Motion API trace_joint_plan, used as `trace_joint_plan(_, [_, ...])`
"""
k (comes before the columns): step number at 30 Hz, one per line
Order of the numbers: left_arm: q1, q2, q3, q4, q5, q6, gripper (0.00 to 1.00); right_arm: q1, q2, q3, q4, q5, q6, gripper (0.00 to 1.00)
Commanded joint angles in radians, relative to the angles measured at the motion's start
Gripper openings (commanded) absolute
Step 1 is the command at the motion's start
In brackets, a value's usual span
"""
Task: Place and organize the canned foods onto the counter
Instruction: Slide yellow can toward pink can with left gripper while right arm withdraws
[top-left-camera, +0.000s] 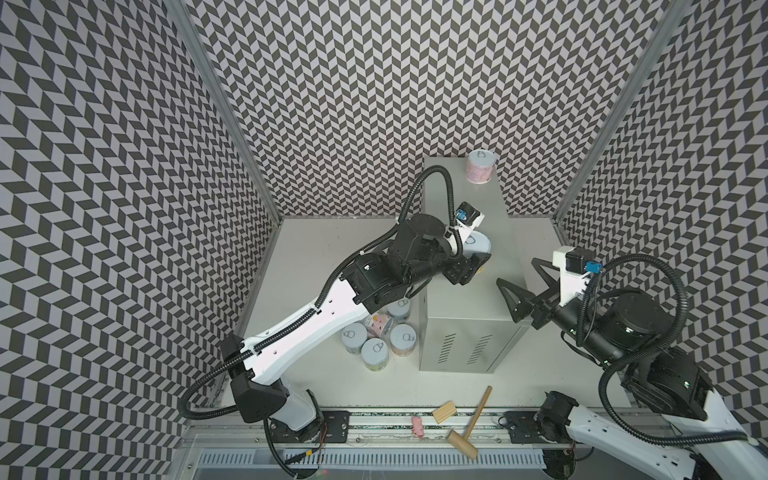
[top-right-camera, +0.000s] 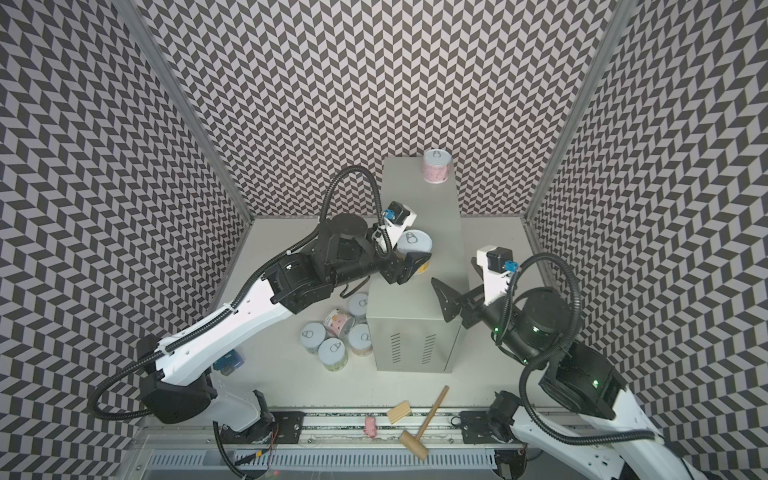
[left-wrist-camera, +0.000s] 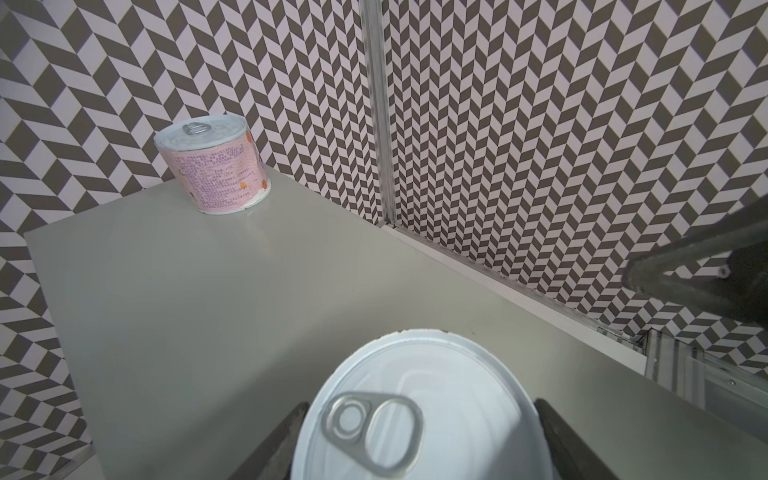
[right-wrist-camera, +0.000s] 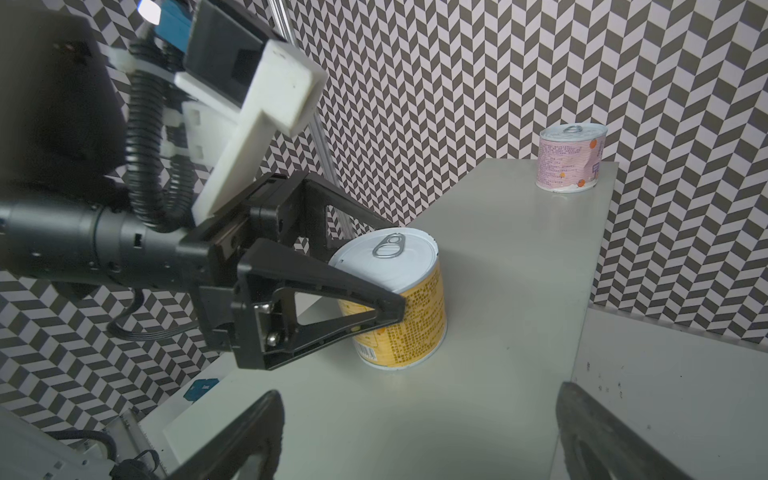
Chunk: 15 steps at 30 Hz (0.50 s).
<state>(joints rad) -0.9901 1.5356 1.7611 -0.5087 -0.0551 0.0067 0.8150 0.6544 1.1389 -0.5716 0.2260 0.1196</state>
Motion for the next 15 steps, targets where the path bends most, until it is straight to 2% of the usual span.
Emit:
trace_joint_plan(1, [0.017, 0.017, 0.083, 0.020, 0.008, 0.031, 0.71, -0.001, -0.021, -0.014, 0.062, -0.022, -0.016, 0.99])
trace_joint_plan(15, [0.165, 0.133, 0.250, 0.083, 0.067, 0.099, 0.70, -0.002, -0.045, -0.030, 0.040, -0.041, -0.063, 0.99])
